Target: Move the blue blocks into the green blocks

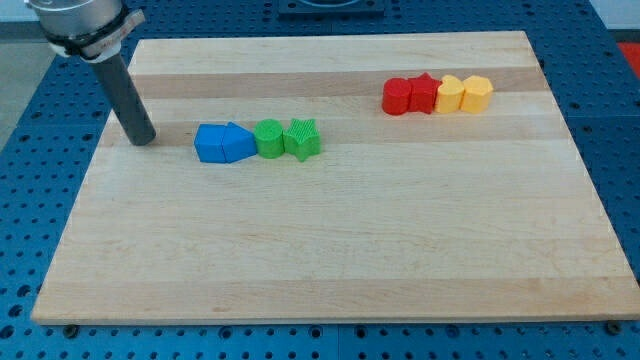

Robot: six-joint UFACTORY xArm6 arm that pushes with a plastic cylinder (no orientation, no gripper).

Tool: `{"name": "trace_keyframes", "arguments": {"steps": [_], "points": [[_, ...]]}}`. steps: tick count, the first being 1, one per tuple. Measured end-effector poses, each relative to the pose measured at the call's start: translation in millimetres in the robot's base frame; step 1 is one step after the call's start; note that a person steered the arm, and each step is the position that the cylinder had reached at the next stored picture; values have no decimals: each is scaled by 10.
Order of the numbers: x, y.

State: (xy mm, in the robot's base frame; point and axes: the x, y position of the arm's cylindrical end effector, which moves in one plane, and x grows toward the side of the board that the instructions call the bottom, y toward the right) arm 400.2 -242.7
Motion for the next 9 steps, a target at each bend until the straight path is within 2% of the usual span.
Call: {"name": "trace_keyframes", "arguments": {"steps": [2, 9], "points": [[206, 223], [159, 1106]]}}
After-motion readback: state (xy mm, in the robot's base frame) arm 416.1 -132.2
